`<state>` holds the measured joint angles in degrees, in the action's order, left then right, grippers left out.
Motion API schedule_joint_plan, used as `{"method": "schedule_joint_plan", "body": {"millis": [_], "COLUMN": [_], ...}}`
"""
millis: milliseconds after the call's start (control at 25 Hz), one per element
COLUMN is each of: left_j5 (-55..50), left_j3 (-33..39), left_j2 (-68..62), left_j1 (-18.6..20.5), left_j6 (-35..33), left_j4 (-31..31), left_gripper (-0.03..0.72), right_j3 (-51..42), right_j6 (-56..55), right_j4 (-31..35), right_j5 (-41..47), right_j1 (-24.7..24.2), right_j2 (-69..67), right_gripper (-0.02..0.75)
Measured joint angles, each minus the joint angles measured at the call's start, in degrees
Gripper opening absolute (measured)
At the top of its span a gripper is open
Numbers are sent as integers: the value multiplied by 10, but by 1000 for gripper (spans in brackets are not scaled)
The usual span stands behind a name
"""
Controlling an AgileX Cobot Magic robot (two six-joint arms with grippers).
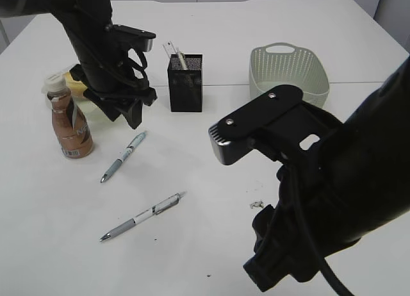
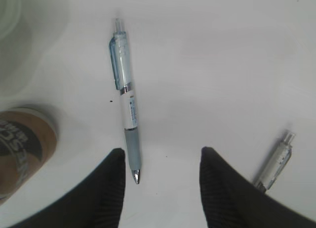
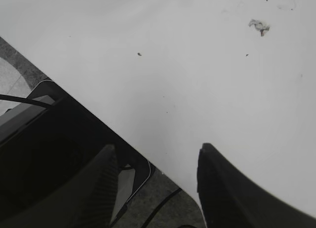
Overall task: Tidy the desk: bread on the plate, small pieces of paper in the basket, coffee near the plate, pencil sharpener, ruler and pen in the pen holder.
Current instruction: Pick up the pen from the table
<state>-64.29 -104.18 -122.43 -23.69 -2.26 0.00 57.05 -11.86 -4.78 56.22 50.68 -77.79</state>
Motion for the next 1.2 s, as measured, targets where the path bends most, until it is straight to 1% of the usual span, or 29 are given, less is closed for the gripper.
{"method": "schedule_joint_plan", "body": {"millis": [360, 520, 680, 880, 1200], "left_j5": [-3, -3, -3, -3, 1], "left_j3": [0, 0, 0, 0, 0], "left_j2": [-29, -32, -32, -36, -65], "left_j1": [22, 22, 22, 22, 22], "left_j6": [-1, -4, -5, -6, -8], "left_j4": [3, 0, 3, 0, 0], "left_gripper": [360, 354, 351, 349, 350], "right_j3": [0, 0, 5, 35, 54], "right_j6": [0, -1, -3, -3, -3], "right_j4": [1, 4, 21, 26, 29], "right_j5": [27, 48, 60, 86, 93], "right_j1": [0, 0, 0, 0, 0], "right_j2": [0, 0, 0, -15, -23], "right_gripper": [384, 384, 384, 384, 384]}}
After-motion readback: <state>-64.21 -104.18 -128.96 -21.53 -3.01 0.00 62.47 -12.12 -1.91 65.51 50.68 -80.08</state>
